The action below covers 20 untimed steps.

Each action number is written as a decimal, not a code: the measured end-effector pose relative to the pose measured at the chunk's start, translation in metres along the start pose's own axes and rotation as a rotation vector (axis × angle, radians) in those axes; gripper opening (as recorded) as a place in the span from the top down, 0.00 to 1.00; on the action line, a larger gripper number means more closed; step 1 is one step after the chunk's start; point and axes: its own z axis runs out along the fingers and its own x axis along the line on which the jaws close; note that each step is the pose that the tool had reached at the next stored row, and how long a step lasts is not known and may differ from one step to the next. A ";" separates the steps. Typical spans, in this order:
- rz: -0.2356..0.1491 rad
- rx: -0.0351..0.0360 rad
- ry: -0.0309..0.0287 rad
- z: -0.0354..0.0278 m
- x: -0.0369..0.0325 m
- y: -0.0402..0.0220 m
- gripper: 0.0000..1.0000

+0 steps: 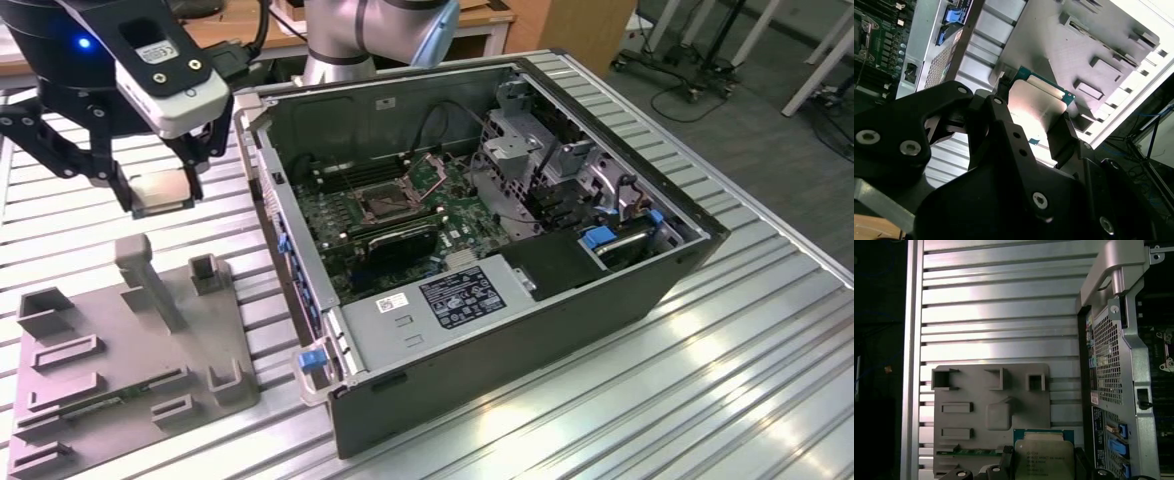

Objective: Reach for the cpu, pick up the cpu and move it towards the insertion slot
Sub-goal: 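Pick up the cpu and move it towards the insertion slot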

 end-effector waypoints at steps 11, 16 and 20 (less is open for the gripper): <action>0.000 -0.0001 0.0000 0.0000 -0.0054 0.0002 0.45; 0.000 -0.0001 0.0000 -0.0001 -0.0074 0.0003 0.45; 0.000 -0.0002 0.0000 -0.0001 -0.0091 0.0003 0.45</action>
